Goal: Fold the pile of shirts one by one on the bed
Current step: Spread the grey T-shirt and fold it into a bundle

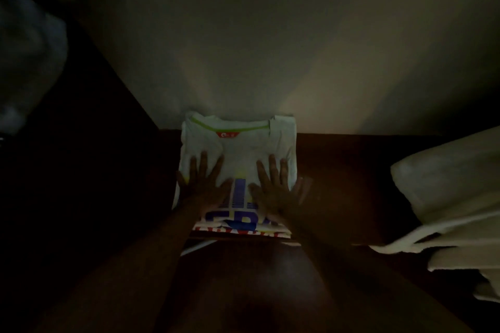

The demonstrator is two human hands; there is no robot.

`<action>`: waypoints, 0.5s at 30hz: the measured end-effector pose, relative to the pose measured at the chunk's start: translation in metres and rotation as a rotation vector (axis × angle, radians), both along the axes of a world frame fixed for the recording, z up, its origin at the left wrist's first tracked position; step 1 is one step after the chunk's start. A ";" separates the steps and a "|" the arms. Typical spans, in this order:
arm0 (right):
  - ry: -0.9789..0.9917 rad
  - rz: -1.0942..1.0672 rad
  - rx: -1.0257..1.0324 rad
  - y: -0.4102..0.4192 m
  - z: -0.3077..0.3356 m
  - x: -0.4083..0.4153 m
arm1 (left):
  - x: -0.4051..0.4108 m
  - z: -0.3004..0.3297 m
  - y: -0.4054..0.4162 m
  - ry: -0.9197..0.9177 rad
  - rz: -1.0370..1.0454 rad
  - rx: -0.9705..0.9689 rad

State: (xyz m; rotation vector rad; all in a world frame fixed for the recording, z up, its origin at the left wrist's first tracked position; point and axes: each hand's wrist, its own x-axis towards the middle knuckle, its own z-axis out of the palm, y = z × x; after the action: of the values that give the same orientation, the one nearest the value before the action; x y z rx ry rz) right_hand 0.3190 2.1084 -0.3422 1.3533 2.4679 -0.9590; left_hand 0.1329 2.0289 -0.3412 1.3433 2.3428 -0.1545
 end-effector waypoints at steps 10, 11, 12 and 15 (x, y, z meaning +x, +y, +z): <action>-0.049 -0.179 -0.007 -0.005 0.243 0.048 | 0.008 0.264 0.014 -0.191 -0.103 -0.102; -0.026 -0.198 0.013 -0.009 0.276 0.056 | 0.013 0.302 0.013 -0.177 -0.129 -0.071; 0.002 -0.209 0.036 -0.014 0.310 0.064 | 0.018 0.340 0.012 -0.164 -0.147 -0.044; 0.056 -0.252 0.109 -0.035 0.426 0.089 | 0.036 0.452 0.006 -0.066 -0.254 0.017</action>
State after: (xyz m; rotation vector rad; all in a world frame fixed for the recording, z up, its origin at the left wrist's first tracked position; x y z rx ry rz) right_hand 0.4084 2.0732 0.0840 1.7290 2.4637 -0.9347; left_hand 0.1690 2.0347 0.1111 1.6255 2.1173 -0.1633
